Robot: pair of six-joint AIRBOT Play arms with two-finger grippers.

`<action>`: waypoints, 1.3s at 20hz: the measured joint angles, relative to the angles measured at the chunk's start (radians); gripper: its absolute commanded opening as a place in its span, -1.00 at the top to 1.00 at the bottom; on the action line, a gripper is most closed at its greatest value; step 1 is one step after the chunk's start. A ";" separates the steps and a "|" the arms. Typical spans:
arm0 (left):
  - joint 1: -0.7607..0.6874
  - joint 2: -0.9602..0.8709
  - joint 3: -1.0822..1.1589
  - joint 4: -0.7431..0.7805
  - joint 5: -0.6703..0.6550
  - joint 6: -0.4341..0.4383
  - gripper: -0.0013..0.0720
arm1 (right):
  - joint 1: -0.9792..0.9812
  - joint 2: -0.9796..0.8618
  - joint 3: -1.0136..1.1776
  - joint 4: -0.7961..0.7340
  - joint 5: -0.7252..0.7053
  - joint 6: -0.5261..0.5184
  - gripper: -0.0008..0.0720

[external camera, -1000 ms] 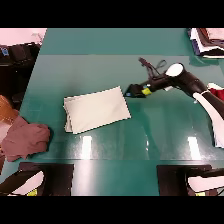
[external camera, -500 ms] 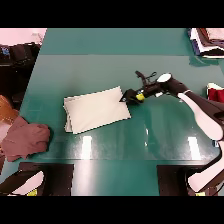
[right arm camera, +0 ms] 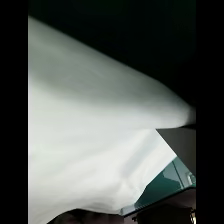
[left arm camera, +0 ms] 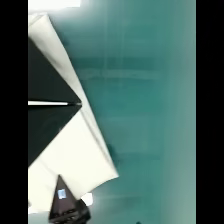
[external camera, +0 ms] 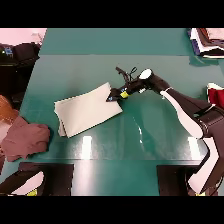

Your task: Fold the shirts.

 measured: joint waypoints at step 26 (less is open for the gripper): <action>-0.384 0.000 0.000 -0.021 0.257 -0.034 0.90 | -1.274 0.414 0.116 -0.299 0.030 0.134 0.92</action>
